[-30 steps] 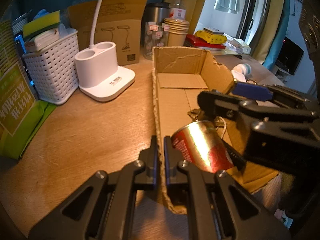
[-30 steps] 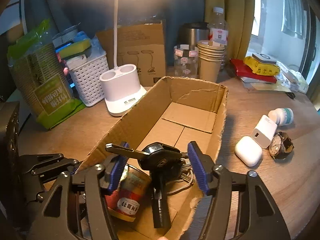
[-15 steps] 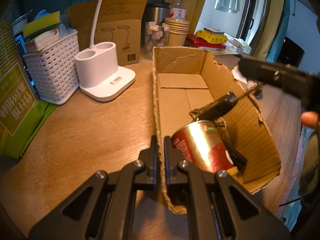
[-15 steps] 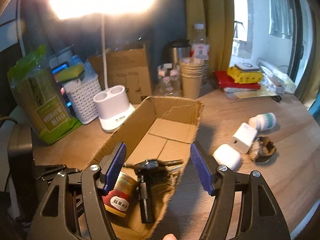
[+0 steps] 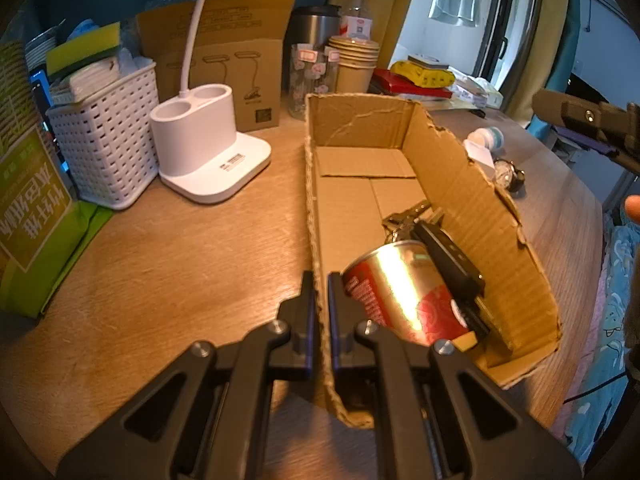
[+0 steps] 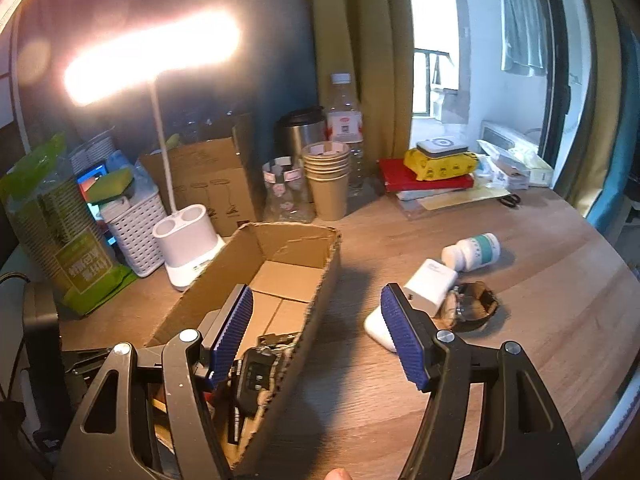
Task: Organize rigid objects
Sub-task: 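Open the right tool to release the key and withdraw it, then move the right tool to the white earbud case and grasp it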
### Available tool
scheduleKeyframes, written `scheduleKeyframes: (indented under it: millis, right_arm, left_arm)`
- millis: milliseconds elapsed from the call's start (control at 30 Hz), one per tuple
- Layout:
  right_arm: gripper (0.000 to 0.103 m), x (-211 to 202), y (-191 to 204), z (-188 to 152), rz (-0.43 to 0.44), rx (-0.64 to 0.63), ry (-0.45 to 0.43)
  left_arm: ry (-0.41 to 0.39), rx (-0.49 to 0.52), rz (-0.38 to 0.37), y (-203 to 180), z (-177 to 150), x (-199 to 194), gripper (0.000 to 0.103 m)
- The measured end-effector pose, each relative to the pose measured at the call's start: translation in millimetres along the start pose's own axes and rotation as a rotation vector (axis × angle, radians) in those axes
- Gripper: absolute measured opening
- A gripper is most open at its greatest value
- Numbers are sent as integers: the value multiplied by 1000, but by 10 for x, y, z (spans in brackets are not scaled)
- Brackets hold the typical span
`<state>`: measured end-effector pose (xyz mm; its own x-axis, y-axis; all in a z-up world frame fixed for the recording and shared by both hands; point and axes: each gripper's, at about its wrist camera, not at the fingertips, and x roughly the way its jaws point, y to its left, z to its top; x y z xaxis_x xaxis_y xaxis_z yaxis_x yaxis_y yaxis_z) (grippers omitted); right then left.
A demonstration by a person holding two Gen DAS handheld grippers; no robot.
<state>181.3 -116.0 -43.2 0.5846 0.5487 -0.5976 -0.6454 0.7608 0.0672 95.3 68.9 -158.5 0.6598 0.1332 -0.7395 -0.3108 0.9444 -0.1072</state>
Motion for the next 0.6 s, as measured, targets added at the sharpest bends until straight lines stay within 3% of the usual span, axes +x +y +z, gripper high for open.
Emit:
scheduleKeyframes:
  millis: [600]
  right_arm:
    - [70, 52, -472, -37, -112, 59, 7]
  left_arm:
    - [0, 0, 0, -7, 3, -2, 7]
